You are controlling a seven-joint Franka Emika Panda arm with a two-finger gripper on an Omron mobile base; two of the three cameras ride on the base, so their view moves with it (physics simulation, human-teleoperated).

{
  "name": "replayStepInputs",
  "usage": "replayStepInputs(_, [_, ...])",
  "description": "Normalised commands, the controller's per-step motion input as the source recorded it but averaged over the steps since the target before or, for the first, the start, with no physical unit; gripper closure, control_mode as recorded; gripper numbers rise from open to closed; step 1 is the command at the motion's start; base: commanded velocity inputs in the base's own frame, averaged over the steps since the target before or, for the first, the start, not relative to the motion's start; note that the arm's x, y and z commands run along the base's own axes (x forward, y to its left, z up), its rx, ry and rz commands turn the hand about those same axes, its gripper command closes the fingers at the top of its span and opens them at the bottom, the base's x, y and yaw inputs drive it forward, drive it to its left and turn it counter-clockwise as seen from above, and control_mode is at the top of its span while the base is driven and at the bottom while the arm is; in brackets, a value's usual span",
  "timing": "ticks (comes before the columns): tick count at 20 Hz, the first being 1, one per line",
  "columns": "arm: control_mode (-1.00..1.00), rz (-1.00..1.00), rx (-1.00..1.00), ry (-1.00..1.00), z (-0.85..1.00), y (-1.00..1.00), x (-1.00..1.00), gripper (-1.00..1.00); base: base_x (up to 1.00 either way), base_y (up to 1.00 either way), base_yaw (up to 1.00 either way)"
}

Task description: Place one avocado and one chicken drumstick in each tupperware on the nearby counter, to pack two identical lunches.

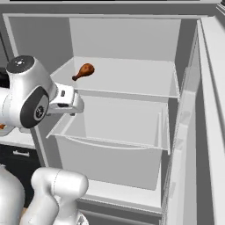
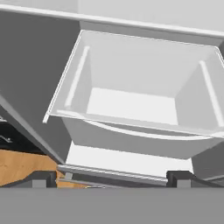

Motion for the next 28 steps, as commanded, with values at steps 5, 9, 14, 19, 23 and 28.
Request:
replayStepInputs(5, [-1.0,0.28,0.0,-0.11,0.9,0.0,0.85,-1.0,0.0,0.0,0.0])
replayStepInputs(9, [-1.0,0.06,0.04,0.0,0.12,0.02,1.0,-1.0,0.0,0.0,0.0])
replayStepInputs(14, [-1.0,-0.06,0.12,-0.02,0.0,0.17,0.79,-1.0,0.0,0.0,0.0])
replayStepInputs(19, [-1.0,-0.17,0.16,-0.01,-0.1,0.38,0.83,-1.0,0.0,0.0,0.0])
replayStepInputs(23, [-1.0,-0.08,0.09,0.01,-0.03,0.11,0.52,-1.0,0.0,0.0,0.0])
replayStepInputs(28, [-1.0,0.0,0.01,0.05,-0.2,-0.03,0.32,-1.0,0.0,0.0,0.0])
